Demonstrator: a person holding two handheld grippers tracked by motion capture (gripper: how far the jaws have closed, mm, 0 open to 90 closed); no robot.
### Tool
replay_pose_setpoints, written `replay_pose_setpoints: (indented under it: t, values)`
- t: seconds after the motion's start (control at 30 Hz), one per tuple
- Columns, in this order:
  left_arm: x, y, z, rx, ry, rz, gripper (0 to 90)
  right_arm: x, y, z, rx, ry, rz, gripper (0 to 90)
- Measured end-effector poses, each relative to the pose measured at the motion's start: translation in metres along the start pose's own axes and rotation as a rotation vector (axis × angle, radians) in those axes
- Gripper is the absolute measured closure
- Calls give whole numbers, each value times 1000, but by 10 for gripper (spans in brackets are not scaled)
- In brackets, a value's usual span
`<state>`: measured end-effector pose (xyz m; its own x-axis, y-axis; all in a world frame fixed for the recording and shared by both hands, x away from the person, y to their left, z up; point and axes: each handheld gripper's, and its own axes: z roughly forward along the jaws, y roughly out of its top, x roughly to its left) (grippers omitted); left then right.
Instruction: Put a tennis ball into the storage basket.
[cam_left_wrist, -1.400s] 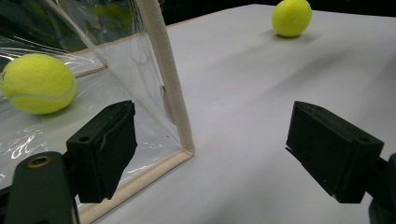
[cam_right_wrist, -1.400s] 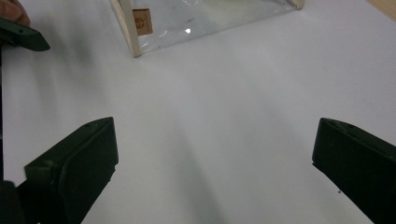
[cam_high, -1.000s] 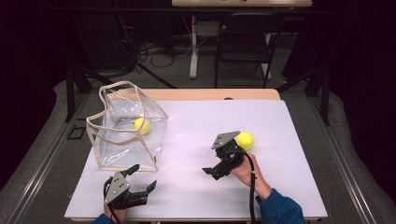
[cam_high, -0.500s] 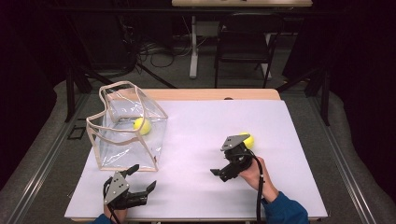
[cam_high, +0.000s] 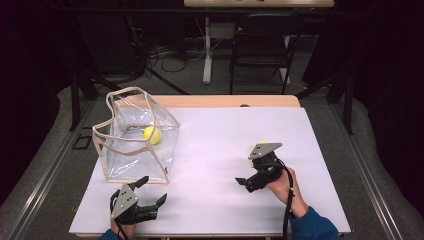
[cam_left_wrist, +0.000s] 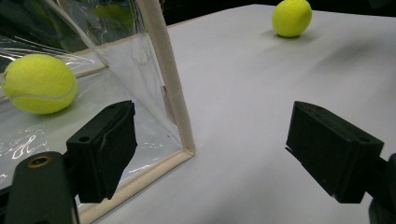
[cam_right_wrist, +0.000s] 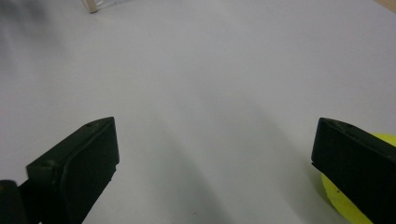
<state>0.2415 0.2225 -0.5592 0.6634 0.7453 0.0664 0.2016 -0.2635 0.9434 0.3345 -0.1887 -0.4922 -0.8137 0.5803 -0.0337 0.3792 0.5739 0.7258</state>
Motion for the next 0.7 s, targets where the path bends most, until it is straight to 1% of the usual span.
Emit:
replay_pose_setpoints:
  t: [0.2, 0.27, 0.37, 0.4, 0.7]
  values:
    - [0, 0, -1, 2, -2, 3, 161, -7, -2, -7, -6, -26, 11, 1]
    - [0, 0, -1, 3, -3, 3, 161, -7, -2, -8, -3, -29, 16, 1]
    - [0, 0, -1, 1, 1, -1, 161, -8, -2, -11, 0, -30, 9, 2]
    - [0, 0, -1, 2, 0, 1, 161, -9, -2, -12, -6, -35, 13, 3]
    - [1, -1, -1, 1, -1, -3, 161, -21, -5, -14, -3, -53, 36, 4]
